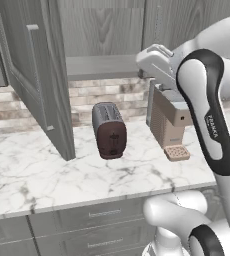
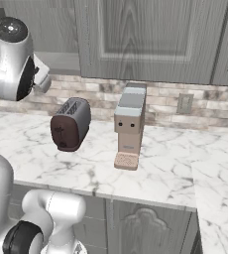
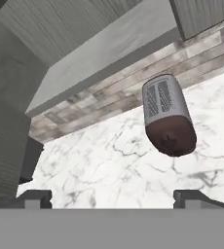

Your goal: Open the cabinet. Pick the soap dispenser and place it next to the sink. Then close the cabinet.

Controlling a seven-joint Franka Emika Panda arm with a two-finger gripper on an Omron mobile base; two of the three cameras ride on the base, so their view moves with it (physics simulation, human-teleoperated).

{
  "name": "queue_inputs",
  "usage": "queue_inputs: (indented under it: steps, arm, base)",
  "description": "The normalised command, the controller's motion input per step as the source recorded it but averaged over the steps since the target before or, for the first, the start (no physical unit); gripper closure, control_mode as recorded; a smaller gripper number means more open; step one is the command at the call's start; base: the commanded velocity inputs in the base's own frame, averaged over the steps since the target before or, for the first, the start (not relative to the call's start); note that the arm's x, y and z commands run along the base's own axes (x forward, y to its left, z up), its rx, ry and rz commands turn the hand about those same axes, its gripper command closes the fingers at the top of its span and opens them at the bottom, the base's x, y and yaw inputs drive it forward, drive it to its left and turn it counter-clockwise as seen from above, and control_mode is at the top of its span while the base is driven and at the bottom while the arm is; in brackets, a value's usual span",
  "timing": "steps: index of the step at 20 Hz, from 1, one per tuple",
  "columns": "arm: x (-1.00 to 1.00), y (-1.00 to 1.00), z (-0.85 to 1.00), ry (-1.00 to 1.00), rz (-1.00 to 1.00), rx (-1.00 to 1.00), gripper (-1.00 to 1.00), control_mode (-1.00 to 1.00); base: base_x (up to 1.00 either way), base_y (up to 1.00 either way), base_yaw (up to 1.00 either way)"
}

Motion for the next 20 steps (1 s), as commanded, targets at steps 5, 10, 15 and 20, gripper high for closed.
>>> queue_inputs:
  steps: [5, 10, 15, 20]
  arm:
    - [0.29, -0.42, 0.04, -0.13, -0.05, -0.07, -1.0, -1.0]
    - [0.29, -0.44, 0.09, -0.16, 0.0, -0.01, -1.0, -1.0]
    - [0.34, -0.32, 0.15, -0.21, 0.0, 0.0, -1.0, -1.0]
    - [0.34, -0.28, 0.17, -0.14, 0.0, -0.05, -1.0, -1.0]
  base:
    - [0.0, 0.0, 0.0]
    - [0.0, 0.0, 0.0]
    - [0.0, 0.0, 0.0]
    - [0.0, 0.0, 0.0]
